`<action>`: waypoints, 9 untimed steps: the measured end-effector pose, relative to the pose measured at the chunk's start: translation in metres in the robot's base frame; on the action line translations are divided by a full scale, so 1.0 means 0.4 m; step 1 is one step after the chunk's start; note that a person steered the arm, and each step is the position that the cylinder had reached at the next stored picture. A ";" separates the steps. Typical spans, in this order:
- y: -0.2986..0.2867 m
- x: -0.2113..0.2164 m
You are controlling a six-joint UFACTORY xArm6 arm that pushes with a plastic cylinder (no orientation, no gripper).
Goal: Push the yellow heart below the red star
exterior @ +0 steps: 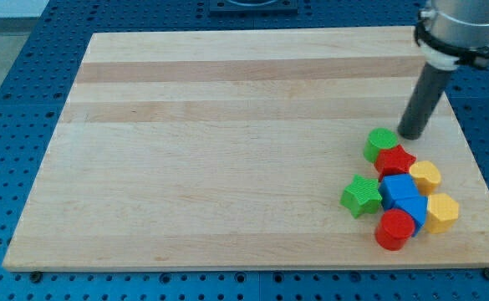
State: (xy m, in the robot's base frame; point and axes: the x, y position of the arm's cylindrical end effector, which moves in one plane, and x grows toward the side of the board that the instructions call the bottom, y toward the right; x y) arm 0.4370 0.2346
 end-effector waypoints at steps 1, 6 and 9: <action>0.042 0.064; -0.001 0.213; -0.051 0.213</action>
State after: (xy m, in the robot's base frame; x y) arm 0.5221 0.2143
